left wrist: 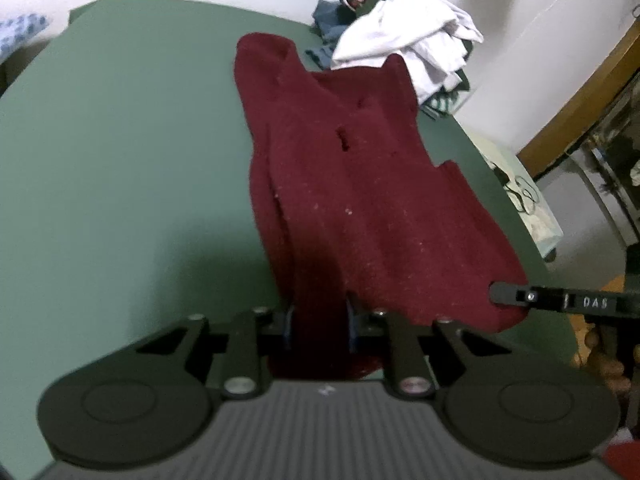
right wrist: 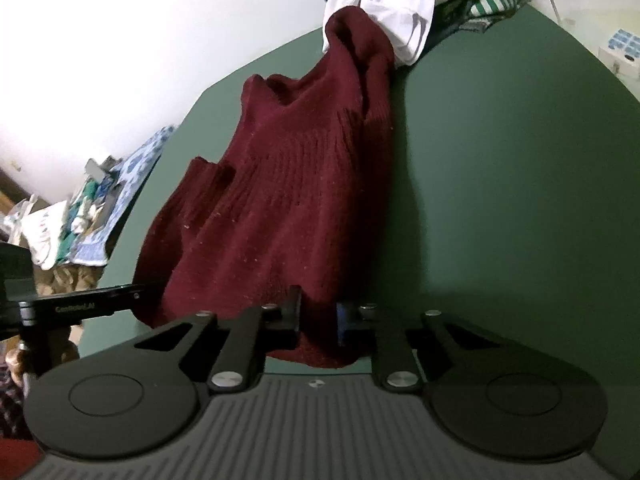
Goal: Fold clothes
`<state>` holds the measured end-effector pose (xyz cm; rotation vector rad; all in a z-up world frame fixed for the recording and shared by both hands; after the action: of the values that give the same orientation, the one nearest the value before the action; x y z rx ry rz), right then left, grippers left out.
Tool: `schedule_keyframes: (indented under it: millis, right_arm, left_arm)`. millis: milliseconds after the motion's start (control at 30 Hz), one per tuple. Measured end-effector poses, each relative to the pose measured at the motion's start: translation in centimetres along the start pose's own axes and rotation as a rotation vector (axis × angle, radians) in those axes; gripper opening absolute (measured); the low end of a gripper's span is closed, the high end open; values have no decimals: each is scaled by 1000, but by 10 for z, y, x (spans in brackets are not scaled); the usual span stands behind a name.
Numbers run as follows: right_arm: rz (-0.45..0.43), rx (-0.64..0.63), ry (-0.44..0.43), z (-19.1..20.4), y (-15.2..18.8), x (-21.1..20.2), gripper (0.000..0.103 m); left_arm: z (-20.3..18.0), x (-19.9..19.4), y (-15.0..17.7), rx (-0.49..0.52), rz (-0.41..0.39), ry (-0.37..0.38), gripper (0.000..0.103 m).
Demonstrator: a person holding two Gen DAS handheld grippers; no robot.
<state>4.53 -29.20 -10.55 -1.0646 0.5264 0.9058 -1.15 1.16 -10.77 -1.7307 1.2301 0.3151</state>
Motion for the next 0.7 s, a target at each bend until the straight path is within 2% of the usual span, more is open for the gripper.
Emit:
schedule_keyframes:
  millis: [100,167,200,233,267,300,367,467,533,600,700]
  right_arm:
    - [61,-41,-6,0,18,-9,17]
    - [78,-62,7,-3,26,-14,24]
    - [73,-70,14,-5,25,-17,28]
    - [69,-77,22,-8,24,-21,36]
    - [38,-82,51,-12,17,-27,41]
    - [-18,-92,85,-16,5,-36,41]
    - [-122,-123,105,-17,-17,-48,40]
    - [-177,-178,67,-1,-38,-41,36]
    - [-166,-191,3,11,-43,-25,32]
    - [-137,-200,-44,20,-45,-3,26]
    - [-88,-194,-6,11,-48,30,21]
  left_arm:
    - [-7,-9,23,3,37,8,19]
    - [-9,-13,34,18,54,-7,23]
    - [-9,-16,36,35,54,-22,25]
    - [-10,-22,33,55,45,-42,27]
    - [-11,-27,30,74,35,-61,25]
    - [-11,-33,26,95,22,-82,25]
    - [-16,-45,9,153,-33,-138,26]
    - [-23,-47,-16,183,-103,-155,26]
    - [-32,-37,-30,202,-137,-146,25]
    - [-31,-13,-34,213,-121,-149,26]
    - [-16,23,-36,199,-81,-186,23]
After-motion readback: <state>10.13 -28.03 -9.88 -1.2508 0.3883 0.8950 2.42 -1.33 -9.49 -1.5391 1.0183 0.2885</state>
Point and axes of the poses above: each gripper's, at about its wrist camera, not at the fingertips, and x roughly the way its jaws point, z to its left, y to its underside, the point moved 10 cm from there along x, roughly the way its jaws point, and after that the axes turned 7 degrees about y, right-handed, at the moved point
